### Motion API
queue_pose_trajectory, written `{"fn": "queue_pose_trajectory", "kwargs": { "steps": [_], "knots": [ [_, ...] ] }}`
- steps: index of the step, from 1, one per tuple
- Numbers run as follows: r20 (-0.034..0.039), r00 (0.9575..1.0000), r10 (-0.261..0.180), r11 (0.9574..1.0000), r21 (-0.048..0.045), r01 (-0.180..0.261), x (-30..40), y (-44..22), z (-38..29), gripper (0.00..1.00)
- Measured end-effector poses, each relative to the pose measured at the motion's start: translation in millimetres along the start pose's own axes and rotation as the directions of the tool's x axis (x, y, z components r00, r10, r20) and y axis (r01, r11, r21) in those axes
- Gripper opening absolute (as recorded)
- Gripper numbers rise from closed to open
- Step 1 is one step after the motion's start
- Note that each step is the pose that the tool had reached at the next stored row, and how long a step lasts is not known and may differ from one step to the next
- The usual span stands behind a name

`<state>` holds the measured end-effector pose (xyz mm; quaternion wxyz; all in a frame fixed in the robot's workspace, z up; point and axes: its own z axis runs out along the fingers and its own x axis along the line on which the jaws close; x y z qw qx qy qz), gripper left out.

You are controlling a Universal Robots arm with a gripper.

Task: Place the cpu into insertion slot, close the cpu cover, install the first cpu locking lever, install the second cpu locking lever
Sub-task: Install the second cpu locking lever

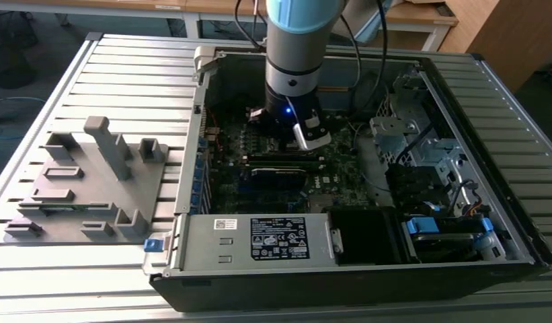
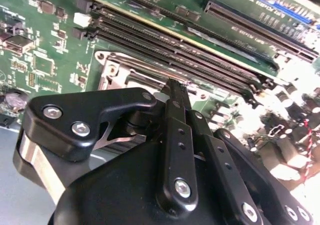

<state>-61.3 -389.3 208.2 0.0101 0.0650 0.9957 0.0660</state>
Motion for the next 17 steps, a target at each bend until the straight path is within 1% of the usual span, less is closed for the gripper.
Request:
{"fn": "queue_pose_trajectory", "kwargs": {
  "steps": [2,7,8,11,14,15,16,17],
  "knots": [
    [0.0002,1.0,0.0,1.0,0.0012,0.0,0.1,3.6,0.5,0.1],
    [0.0007,1.0,0.0,1.0,0.0058,0.0,2.1,18.6,2.5,0.1],
    [0.0013,1.0,0.0,0.9999,0.0104,0.0,3.5,29.3,4.0,0.1],
    [0.0028,1.0,-0.001,0.9998,0.0217,0.001,1.0,33.4,4.7,0.1],
    [0.0048,1.0,-0.001,0.9993,0.037,0.001,-3.3,36.0,5.1,0.1],
    [0.0056,1.0,-0.001,0.9991,0.0429,0.001,-4.4,36.6,5.2,0.1],
    [0.0065,1.0,-0.001,0.9987,0.0512,0.001,-5.3,37.0,5.3,0.1],
    [0.0081,1.0,-0.001,0.998,0.0625,0.001,-5.9,37.4,5.4,0.1]
  ]
}}
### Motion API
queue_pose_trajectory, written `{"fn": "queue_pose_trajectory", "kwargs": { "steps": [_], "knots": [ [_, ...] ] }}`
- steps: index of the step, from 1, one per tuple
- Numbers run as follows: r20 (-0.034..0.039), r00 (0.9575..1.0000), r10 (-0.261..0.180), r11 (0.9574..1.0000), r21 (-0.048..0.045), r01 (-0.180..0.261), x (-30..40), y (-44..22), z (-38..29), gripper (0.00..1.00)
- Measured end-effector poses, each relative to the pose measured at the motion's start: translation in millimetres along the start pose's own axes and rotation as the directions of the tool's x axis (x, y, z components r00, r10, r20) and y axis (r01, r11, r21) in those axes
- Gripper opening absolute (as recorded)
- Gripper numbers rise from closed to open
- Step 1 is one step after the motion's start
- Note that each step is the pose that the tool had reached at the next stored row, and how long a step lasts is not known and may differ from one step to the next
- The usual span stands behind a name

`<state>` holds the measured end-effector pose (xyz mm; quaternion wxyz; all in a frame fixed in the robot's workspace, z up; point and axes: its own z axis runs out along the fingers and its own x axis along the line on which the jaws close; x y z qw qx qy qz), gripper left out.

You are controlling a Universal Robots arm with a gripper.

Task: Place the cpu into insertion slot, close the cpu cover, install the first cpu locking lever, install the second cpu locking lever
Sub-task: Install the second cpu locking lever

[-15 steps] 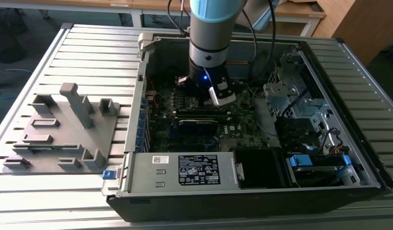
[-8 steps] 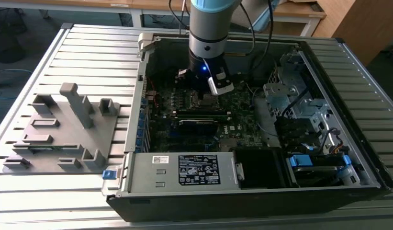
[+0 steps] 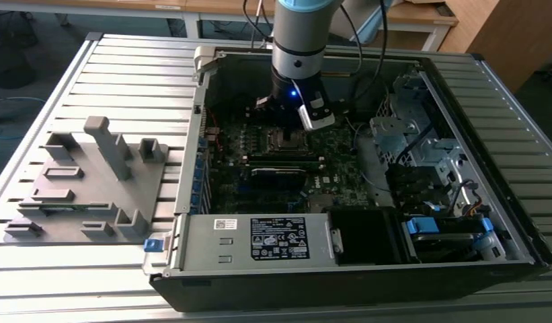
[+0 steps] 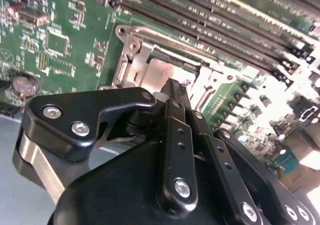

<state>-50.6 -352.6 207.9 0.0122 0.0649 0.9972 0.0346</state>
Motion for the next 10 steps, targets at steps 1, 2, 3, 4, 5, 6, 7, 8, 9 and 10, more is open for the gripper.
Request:
{"fn": "queue_pose_trajectory", "kwargs": {
  "steps": [1,2,3,4,5,6,7,8,9,10],
  "knots": [
    [0.0013,1.0,0.0,1.0,0.0094,0.0,-0.3,0.3,0.0,0.1],
    [0.0015,1.0,-0.001,0.9999,0.0119,0.001,-0.4,0.5,0.1,0.1],
    [0.0015,1.0,-0.001,0.9999,0.012,0.001,-0.4,0.8,0.1,0.1],
    [0.0016,1.0,-0.001,0.9999,0.012,0.001,-0.4,0.9,0.1,0.1],
    [0.0016,1.0,-0.001,0.9999,0.012,0.001,-0.4,1.1,0.1,0.1],
    [0.0016,1.0,-0.001,0.9999,0.012,0.001,-0.8,1.5,0.1,0.1],
    [0.0016,1.0,0.0,0.9999,0.012,0.0,-1.0,1.8,0.2,0.1],
    [0.0015,1.0,0.0,0.9999,0.0121,0.0,-1.2,1.9,0.2,0.1],
    [0.0015,1.0,0.0,0.9999,0.0121,0.0,-1.3,2.0,0.1,0.1],
    [0.0016,1.0,0.0,0.9999,0.012,0.0,-1.3,2.0,0.2,0.1]
  ]
}}
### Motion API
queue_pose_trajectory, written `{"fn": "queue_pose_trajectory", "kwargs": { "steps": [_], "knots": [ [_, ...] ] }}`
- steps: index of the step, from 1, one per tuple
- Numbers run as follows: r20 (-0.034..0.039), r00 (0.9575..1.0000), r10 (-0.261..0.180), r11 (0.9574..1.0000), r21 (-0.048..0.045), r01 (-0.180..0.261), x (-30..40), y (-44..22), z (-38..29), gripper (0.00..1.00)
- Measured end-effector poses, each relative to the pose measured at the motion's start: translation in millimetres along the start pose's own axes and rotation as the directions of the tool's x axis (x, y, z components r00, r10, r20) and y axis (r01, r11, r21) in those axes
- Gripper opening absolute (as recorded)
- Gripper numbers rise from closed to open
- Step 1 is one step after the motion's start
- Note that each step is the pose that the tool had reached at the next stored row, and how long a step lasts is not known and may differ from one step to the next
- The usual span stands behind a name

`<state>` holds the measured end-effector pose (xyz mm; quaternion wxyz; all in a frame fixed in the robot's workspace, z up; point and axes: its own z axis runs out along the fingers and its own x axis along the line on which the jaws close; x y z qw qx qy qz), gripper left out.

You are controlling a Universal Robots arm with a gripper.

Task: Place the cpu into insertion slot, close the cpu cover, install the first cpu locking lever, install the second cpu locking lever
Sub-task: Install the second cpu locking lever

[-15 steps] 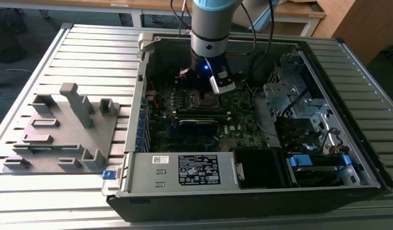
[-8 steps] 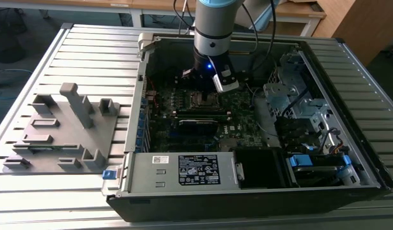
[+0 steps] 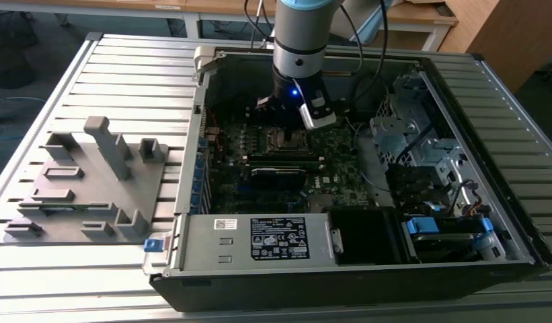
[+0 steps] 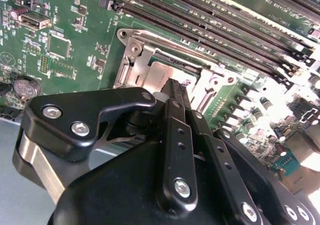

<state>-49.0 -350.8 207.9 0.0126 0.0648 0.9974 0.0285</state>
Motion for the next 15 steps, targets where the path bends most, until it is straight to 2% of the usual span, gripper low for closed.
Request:
{"fn": "queue_pose_trajectory", "kwargs": {
  "steps": [15],
  "knots": [
    [0.0,1.0,0.0,1.0,0.0,0.0,-0.2,0.3,-3.1,0.1]
  ]
}}
